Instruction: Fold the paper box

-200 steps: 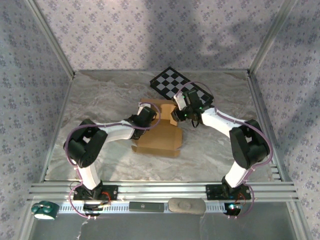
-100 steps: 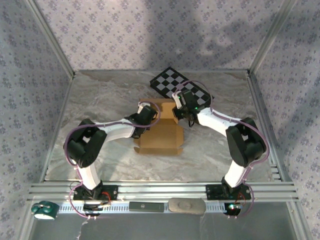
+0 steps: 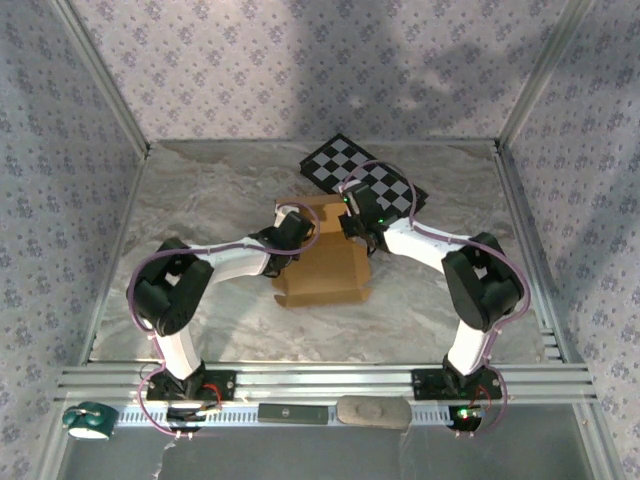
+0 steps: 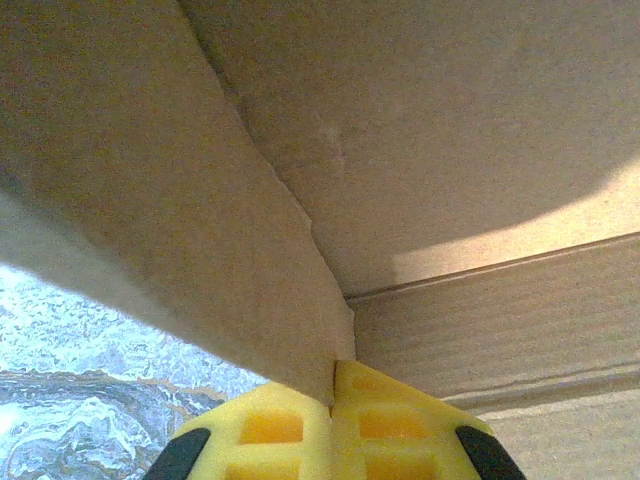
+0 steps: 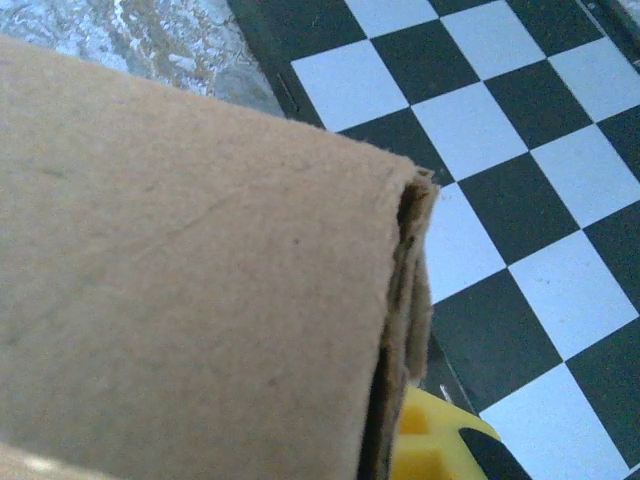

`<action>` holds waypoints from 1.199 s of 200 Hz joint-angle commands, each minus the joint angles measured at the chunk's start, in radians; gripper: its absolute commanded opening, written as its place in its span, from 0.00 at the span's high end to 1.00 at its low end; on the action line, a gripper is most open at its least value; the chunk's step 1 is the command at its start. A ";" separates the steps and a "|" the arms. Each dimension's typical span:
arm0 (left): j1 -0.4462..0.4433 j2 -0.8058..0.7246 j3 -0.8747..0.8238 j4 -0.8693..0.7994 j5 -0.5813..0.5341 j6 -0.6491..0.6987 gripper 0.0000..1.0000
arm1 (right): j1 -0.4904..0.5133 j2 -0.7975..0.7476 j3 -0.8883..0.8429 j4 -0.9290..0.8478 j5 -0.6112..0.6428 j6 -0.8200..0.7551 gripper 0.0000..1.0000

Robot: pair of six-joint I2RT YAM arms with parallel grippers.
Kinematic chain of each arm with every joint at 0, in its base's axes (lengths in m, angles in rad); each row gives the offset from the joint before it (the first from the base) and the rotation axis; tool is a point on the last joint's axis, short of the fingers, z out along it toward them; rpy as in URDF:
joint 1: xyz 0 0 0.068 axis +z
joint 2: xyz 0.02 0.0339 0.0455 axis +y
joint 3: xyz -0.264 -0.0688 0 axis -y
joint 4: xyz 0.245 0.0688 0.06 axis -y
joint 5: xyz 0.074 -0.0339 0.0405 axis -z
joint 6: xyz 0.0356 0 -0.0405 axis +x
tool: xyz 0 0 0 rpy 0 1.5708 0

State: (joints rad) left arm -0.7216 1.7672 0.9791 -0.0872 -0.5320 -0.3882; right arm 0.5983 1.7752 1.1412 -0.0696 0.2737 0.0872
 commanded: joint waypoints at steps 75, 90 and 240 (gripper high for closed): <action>-0.012 -0.017 0.024 -0.059 0.058 -0.006 1.00 | 0.082 0.067 0.022 0.046 0.069 -0.007 1.00; -0.011 -0.017 0.024 -0.059 0.061 -0.006 1.00 | 0.087 0.071 0.017 0.057 0.075 -0.007 1.00; -0.011 0.000 0.032 -0.062 0.058 -0.006 1.00 | 0.087 0.093 -0.022 0.112 0.082 -0.021 0.76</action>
State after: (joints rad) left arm -0.7216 1.7615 0.9840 -0.1150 -0.5388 -0.4126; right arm 0.6559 1.8378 1.1343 0.0456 0.4103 0.0849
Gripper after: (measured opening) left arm 0.041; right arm 0.234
